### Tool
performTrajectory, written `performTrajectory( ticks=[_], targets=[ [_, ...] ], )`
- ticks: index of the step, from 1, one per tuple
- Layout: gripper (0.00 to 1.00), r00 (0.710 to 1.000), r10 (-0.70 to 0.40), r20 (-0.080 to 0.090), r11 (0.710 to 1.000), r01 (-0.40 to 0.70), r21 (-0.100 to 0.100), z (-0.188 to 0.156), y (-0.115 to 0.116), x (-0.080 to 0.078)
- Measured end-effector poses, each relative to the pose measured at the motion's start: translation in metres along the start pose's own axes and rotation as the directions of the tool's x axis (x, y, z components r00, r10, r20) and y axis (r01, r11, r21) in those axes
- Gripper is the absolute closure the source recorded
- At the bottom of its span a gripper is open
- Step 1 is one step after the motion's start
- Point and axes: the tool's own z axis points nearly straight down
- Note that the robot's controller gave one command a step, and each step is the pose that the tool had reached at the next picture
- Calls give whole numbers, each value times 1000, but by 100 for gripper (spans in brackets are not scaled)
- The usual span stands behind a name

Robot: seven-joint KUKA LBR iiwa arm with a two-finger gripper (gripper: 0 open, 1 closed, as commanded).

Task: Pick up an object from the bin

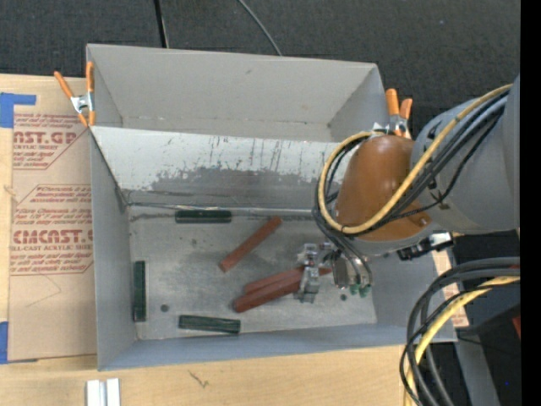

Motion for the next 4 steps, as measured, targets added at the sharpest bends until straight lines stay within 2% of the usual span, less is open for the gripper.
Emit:
performTrajectory(
  ticks=[1, 2, 3, 4],
  targets=[
    [100, 1000, 10, 11, 1000, -10, 0, -124, 31, -10],
    [0, 1000, 11, 11, 1000, -11, 1, -124, 31, -10],
    [100, 1000, 11, 11, 1000, -11, 1, -124, 31, -10],
    [0, 1000, 11, 11, 1000, -11, 1, -124, 31, -10]
  ],
)
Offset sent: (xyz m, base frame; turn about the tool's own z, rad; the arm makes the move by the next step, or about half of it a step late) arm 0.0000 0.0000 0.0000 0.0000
